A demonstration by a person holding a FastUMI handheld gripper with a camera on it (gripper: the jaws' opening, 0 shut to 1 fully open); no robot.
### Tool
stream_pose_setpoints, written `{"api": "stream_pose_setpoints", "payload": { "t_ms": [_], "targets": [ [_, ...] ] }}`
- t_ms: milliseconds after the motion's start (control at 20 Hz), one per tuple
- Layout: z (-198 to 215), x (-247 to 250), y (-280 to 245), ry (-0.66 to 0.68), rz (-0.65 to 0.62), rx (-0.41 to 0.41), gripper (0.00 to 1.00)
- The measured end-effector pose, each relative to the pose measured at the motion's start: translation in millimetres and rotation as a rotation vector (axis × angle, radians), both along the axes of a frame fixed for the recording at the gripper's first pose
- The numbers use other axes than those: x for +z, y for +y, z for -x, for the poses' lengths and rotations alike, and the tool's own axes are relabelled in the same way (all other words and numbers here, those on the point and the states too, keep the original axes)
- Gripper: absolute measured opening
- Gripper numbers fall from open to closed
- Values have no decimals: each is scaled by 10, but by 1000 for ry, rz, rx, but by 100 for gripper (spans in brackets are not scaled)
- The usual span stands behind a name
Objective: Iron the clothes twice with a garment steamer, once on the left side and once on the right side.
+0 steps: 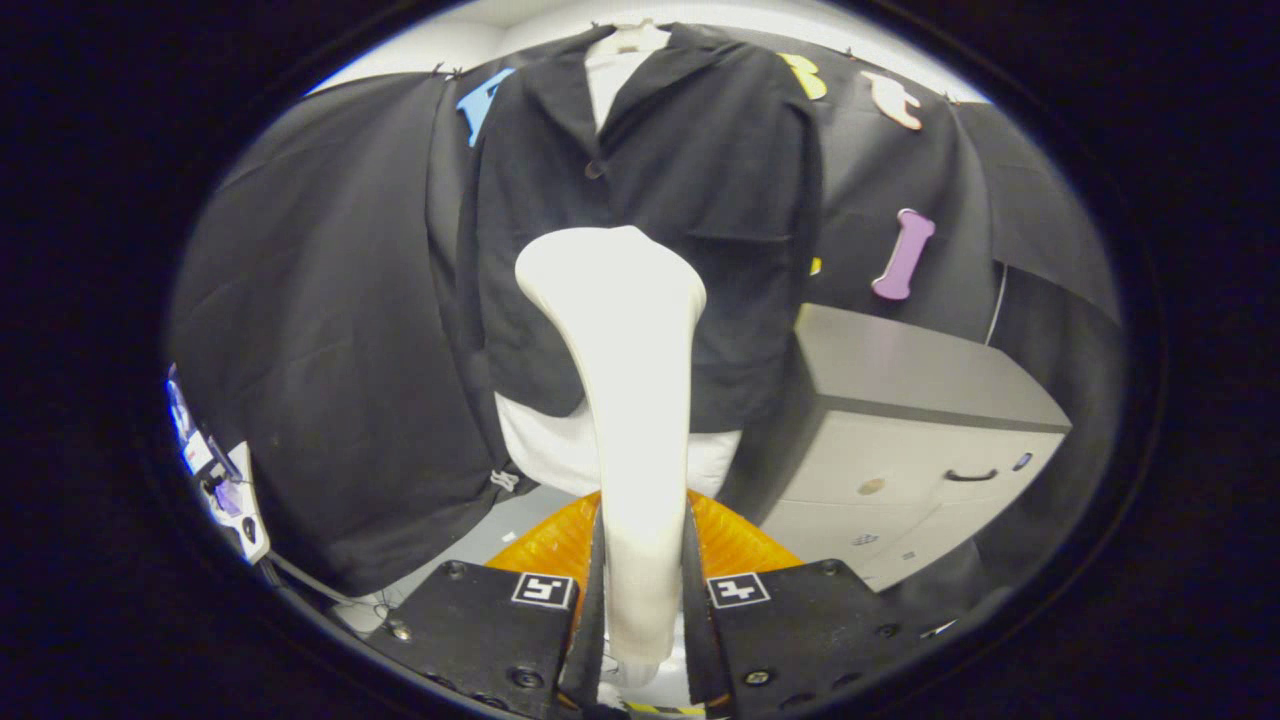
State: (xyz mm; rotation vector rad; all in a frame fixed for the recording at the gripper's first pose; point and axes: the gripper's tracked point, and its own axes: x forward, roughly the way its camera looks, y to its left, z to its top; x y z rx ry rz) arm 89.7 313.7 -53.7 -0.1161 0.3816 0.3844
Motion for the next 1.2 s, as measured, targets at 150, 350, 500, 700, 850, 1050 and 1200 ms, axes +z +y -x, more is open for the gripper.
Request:
{"api": "stream_pose_setpoints", "payload": {
  "t_ms": [150, 350, 500, 700, 850, 1050, 1200],
  "targets": [
    [267, 71, -780, -8, -54, -59, 35],
    [602, 26, -1818, -17, -110, -140, 35],
    [834, -189, -2477, 13, -133, -190, 35],
    [1089, -443, -3076, 30, -154, -237, 35],
    [1184, -481, -3352, 12, -172, -254, 35],
    [1235, -355, -3532, -18, -185, -265, 35],
    [1216, -206, -3584, -67, -202, -265, 35]
  ]
}}
